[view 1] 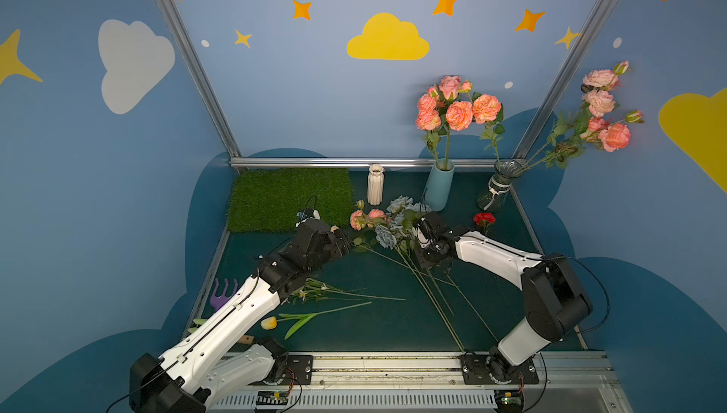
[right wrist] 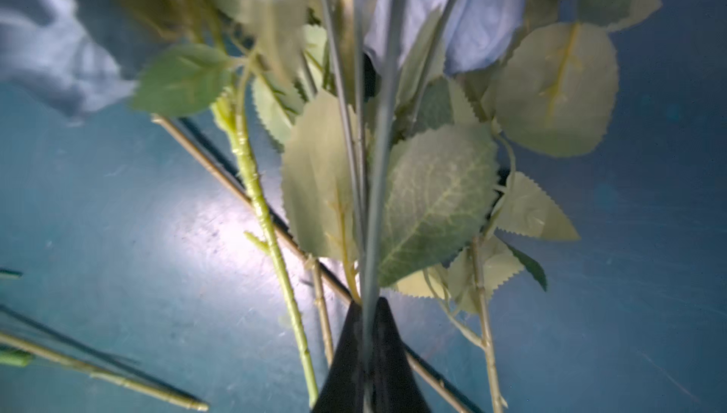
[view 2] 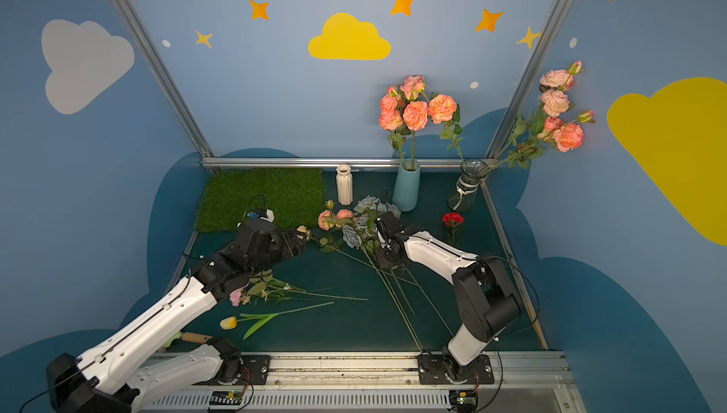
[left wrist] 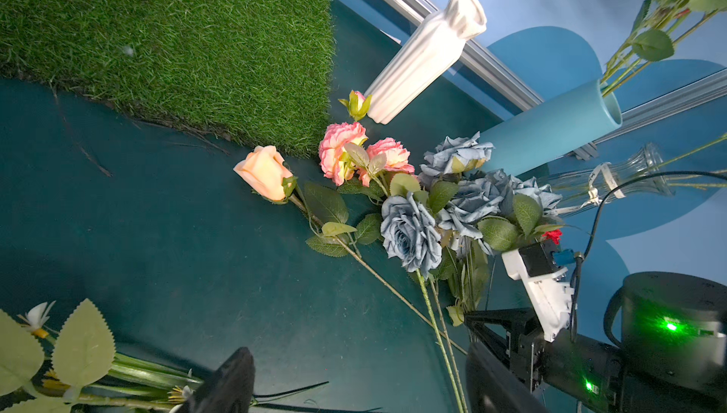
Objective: Place the pink flowers into the vase
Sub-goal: Pick up the flower at the center of the board, then place the flower at the center of the board.
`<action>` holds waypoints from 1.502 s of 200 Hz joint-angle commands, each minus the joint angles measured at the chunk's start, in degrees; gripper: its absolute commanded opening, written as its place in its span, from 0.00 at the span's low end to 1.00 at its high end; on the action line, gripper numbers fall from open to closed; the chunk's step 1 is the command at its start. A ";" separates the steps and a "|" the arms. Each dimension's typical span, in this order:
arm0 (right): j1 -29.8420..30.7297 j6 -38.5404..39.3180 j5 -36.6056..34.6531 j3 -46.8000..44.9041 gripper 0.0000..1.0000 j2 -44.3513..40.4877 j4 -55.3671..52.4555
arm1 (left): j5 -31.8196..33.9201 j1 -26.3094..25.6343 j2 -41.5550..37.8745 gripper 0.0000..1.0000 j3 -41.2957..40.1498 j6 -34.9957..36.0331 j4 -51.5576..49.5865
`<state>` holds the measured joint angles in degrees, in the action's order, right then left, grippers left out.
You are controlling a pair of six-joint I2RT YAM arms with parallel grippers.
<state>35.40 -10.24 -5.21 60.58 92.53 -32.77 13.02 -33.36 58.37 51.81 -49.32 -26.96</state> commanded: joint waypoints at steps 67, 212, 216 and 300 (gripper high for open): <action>4.55 4.64 -1.74 8.42 0.00 -13.98 -8.45 | 3.02 0.17 -3.28 0.84 -0.14 -0.41 -1.82; 21.02 13.39 28.95 27.54 0.00 15.90 6.76 | 17.45 0.14 -13.31 0.84 7.88 2.59 -9.77; 21.13 13.61 29.16 28.80 0.00 17.21 6.52 | 17.55 0.17 -13.57 0.84 7.90 2.65 -9.78; 22.85 17.20 32.36 50.53 0.00 38.33 -1.55 | 17.22 0.15 -13.88 0.84 8.57 3.66 -10.33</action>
<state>57.23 5.10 24.80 107.81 129.40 -31.55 29.58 -33.39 44.60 59.24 -46.85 -36.88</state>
